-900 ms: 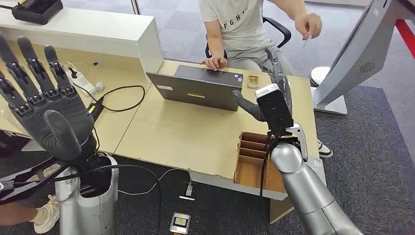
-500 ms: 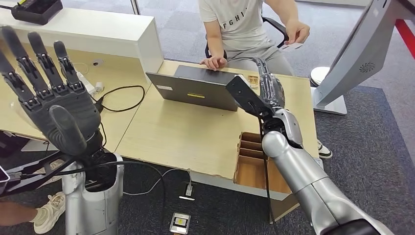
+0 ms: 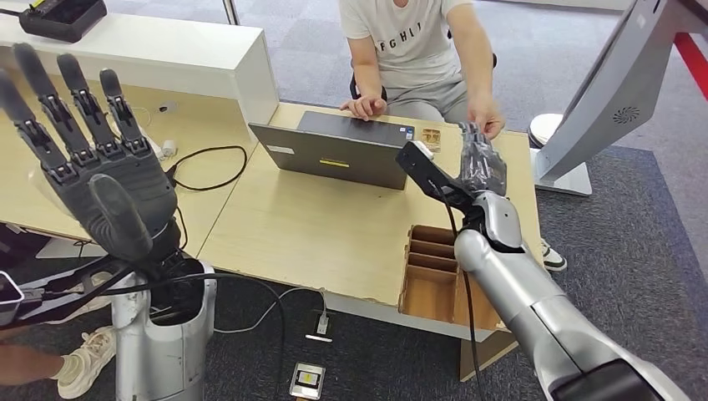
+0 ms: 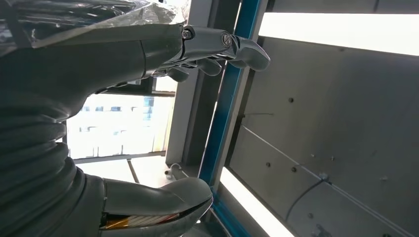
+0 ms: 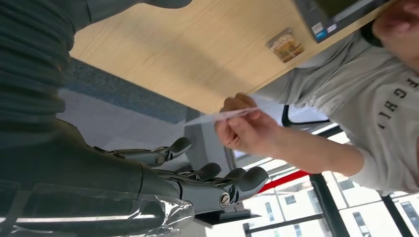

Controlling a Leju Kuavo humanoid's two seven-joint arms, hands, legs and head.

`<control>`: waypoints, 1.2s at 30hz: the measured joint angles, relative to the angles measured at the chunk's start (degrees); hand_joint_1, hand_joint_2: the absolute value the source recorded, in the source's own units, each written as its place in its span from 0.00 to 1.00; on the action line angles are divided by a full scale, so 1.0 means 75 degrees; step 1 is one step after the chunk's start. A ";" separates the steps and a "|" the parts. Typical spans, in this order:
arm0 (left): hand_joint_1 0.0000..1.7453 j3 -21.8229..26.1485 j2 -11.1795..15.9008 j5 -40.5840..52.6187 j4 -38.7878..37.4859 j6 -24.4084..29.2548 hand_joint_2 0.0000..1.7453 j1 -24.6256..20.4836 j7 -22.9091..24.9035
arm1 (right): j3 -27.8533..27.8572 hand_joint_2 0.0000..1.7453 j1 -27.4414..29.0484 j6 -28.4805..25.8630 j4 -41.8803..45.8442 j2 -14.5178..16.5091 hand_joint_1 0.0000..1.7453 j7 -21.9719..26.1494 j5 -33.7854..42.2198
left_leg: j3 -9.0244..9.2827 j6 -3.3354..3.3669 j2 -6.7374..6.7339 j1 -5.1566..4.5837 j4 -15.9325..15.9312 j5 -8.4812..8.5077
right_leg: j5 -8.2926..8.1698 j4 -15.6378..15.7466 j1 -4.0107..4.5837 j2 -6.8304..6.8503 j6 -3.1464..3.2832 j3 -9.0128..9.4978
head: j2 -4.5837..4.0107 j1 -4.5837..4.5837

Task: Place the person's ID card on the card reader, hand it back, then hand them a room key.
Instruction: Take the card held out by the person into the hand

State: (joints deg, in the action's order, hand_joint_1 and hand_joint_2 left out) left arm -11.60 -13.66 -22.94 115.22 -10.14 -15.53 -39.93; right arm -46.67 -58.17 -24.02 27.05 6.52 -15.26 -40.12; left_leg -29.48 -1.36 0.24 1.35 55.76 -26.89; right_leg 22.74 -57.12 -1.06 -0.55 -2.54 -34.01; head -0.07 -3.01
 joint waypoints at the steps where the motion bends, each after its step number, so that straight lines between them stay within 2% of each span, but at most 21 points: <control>1: 0.00 -0.0012 0.0000 -0.0018 -0.0015 -0.0004 1.00 -0.0010 0.0000 | -0.0039 1.00 -0.0028 -0.0169 -0.0050 -0.0047 0.00 -0.0165 -0.0214 | 0.0000 0.0000 0.0000 -0.0001 0.0001 0.0000 | 0.0000 0.0000 0.0000 0.0000 0.0000 0.0000 | 0.0000 0.0001; 6: 0.00 -0.0063 0.0000 -0.0133 -0.0089 -0.0017 1.00 -0.0042 0.0000 | -0.0199 1.00 -0.0292 -0.0774 -0.0223 -0.0375 0.00 -0.0806 -0.1185 | 0.0000 0.0000 -0.0005 -0.0003 0.0002 0.0000 | -0.0004 0.0001 -0.0004 -0.0004 -0.0005 0.0000 | 0.0000 0.0000; 12: 0.00 -0.0157 -0.0002 -0.0186 -0.0205 -0.0140 1.00 -0.0043 0.0000 | -0.0353 1.00 -0.0579 -0.0670 -0.0321 -0.0727 0.00 -0.1261 -0.1977 | 0.0001 0.0000 -0.0005 -0.0002 0.0003 0.0000 | -0.0005 0.0001 -0.0003 -0.0005 -0.0006 -0.0001 | 0.0000 -0.0001; 19: 0.00 -0.0216 -0.0001 -0.0243 -0.0345 -0.0154 1.00 -0.0067 0.0000 | -0.0522 1.00 -0.0624 -0.0533 -0.0398 -0.0952 0.00 -0.1418 -0.2228 | 0.0000 0.0000 -0.0005 -0.0002 0.0002 0.0000 | -0.0005 0.0001 -0.0002 -0.0005 -0.0006 -0.0001 | 0.0000 -0.0001; 20: 0.00 -0.0225 -0.0001 -0.0257 -0.0362 -0.0138 1.00 -0.0072 0.0000 | -0.0541 1.00 -0.0624 -0.0491 -0.0404 -0.0975 0.10 -0.1441 -0.2254 | 0.0000 0.0000 -0.0005 -0.0002 0.0003 0.0000 | -0.0005 0.0001 -0.0003 -0.0005 -0.0006 -0.0001 | 0.0000 0.0000; 23: 0.00 -0.0243 0.0000 -0.0296 -0.0411 -0.0083 1.00 -0.0082 0.0000 | -0.0589 1.00 -0.0618 -0.0353 -0.0431 -0.1035 0.85 -0.1487 -0.2283 | 0.0000 0.0000 -0.0005 -0.0002 0.0003 0.0000 | -0.0005 0.0001 -0.0003 -0.0005 -0.0006 0.0000 | 0.0000 -0.0001; 24: 0.00 -0.0253 0.0001 -0.0307 -0.0425 -0.0065 1.00 -0.0083 0.0000 | -0.0600 1.00 -0.0611 -0.0291 -0.0439 -0.1051 1.00 -0.1490 -0.2279 | 0.0000 0.0000 -0.0005 -0.0002 0.0003 0.0000 | -0.0005 0.0001 -0.0003 -0.0005 -0.0006 -0.0001 | 0.0000 -0.0001; 36: 0.00 -0.0412 0.0015 -0.0403 -0.0560 0.0045 1.00 -0.0203 0.0000 | -0.0649 1.00 -0.0502 -0.0121 -0.0463 -0.1252 1.00 -0.1458 -0.2340 | -0.0001 0.0000 -0.0005 -0.0002 0.0002 0.0000 | -0.0005 0.0001 -0.0003 -0.0005 -0.0006 -0.0001 | 0.0000 0.0000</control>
State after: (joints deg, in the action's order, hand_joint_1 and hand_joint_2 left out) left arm -14.69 -13.55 -25.97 111.03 -9.80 -17.05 -39.93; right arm -51.54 -61.93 -24.92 23.58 -2.87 -26.20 -57.67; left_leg -29.49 -1.36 0.20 1.33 55.78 -26.90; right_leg 22.71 -57.12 -1.08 -0.59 -2.58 -34.02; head -0.07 -3.01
